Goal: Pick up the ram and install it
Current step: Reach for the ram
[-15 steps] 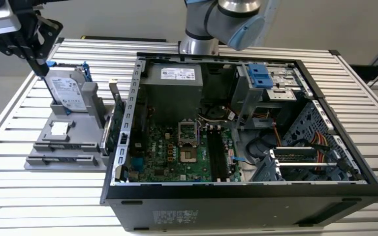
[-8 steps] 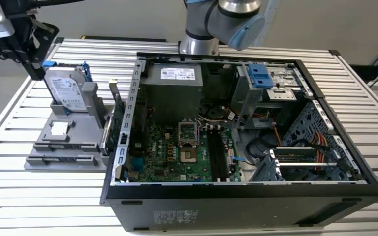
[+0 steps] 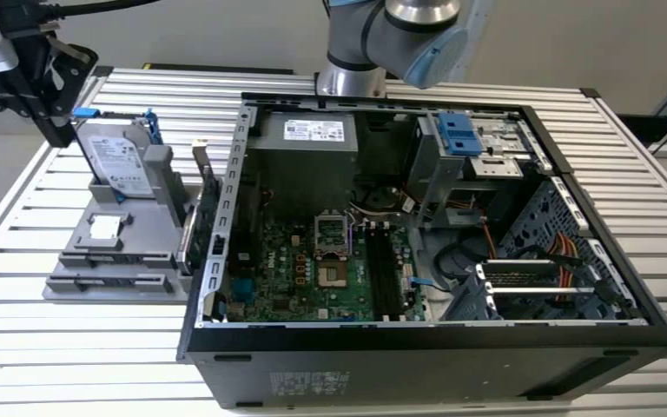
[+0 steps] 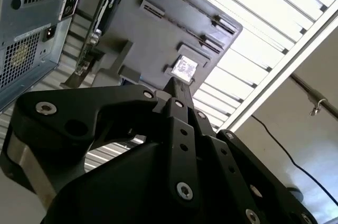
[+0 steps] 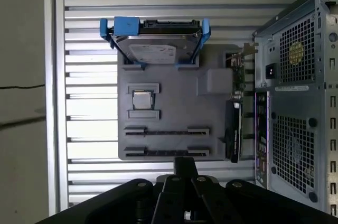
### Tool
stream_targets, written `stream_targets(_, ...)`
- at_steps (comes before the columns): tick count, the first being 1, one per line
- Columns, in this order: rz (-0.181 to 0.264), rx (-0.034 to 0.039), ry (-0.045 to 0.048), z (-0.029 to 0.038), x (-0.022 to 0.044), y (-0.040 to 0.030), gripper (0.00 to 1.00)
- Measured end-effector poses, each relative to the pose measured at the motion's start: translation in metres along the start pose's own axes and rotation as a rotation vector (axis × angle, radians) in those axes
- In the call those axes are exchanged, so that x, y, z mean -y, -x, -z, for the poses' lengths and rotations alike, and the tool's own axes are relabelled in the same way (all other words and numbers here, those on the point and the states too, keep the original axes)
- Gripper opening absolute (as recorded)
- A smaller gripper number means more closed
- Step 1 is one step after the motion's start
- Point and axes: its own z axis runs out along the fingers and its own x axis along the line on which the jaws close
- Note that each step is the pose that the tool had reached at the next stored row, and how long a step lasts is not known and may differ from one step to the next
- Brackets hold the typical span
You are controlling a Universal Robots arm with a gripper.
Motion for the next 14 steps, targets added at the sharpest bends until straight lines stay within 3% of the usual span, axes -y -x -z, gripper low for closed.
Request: stream_targets(14, 0.019, -0.001, 0.0004, 0.0006, 0.0177, -0.0013, 0.0)
